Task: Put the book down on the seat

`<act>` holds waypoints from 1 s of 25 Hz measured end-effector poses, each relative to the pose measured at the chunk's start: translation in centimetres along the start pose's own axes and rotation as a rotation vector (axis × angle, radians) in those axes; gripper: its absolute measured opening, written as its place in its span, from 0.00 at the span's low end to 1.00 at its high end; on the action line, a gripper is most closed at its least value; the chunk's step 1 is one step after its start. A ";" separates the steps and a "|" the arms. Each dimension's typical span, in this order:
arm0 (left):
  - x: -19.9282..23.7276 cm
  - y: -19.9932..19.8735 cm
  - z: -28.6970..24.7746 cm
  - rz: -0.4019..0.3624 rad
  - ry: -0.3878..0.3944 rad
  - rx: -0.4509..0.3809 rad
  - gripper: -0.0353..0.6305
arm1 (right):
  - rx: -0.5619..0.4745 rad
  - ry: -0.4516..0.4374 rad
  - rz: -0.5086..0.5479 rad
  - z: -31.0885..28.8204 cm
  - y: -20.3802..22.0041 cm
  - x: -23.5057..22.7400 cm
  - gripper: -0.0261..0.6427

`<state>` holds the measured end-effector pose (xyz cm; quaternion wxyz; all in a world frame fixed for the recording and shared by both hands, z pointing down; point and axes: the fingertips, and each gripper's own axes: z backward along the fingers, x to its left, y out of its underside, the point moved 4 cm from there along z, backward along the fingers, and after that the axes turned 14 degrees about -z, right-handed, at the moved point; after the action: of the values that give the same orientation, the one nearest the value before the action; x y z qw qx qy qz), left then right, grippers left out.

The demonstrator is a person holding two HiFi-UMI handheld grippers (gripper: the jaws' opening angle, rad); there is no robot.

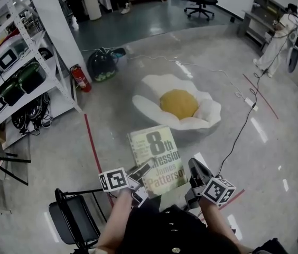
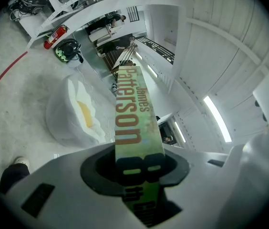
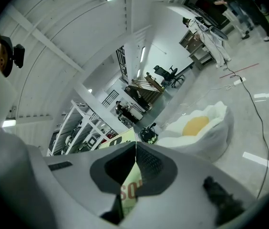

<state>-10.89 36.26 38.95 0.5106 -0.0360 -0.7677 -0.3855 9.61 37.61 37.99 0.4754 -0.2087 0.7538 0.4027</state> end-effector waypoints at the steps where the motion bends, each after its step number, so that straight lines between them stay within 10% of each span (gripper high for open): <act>1: 0.3 -0.6 -0.5 0.000 0.003 0.003 0.29 | -0.002 0.001 0.002 -0.7 -0.4 0.1 0.06; 25: 9.6 -13.1 -5.9 -0.001 0.053 0.124 0.29 | -0.083 0.064 0.007 -16.0 -3.7 1.9 0.06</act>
<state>-16.88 20.07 40.54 0.5317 0.0064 -0.7765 -0.3381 2.52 22.65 38.39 0.4405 -0.2384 0.7522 0.4282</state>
